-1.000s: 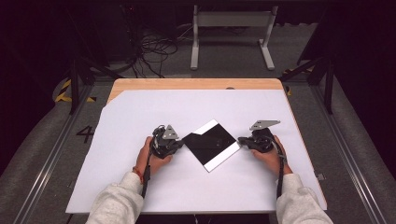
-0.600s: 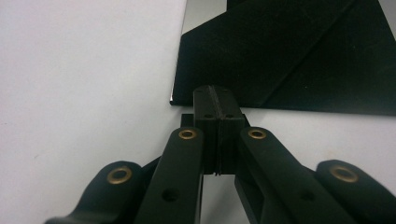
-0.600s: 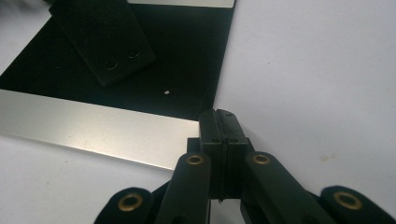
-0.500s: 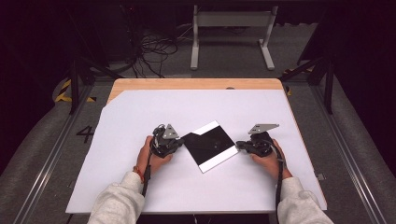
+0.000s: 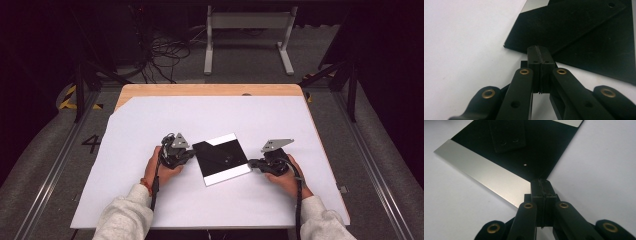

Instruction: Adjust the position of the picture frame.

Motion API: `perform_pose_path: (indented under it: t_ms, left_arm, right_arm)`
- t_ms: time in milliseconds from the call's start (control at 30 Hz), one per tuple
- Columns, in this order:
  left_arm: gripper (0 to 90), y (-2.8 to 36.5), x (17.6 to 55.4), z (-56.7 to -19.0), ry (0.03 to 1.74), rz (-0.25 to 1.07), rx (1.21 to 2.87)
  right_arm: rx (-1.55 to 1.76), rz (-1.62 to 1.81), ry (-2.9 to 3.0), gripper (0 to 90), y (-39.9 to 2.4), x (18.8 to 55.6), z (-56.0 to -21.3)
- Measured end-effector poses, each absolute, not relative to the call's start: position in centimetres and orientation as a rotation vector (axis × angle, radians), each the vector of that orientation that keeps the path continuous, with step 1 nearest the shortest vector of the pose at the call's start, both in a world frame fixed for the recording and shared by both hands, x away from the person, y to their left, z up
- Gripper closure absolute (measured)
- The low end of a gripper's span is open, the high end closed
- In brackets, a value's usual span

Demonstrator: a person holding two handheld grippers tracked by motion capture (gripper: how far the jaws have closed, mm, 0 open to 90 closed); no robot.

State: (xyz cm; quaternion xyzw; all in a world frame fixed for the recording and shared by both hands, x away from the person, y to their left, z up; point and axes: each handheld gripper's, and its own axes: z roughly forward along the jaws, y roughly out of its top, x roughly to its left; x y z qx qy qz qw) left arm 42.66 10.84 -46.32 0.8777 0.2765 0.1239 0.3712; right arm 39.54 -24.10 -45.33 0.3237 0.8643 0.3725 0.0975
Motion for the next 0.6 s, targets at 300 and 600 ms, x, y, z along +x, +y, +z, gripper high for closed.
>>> perform_pose_path:
  t_ms: [300,600]
  left_arm:
    - [89.8,10.7,42.1,-46.0,0.682,0.35,2.3]
    - [89.7,10.7,42.5,-46.3,0.685,0.328,2.265]
  right_arm:
    - [0.915,1.116,2.591,90.0,-23.3,38.5,-45.4]
    - [0.907,1.151,2.609,90.0,-22.9,37.9,-45.6]
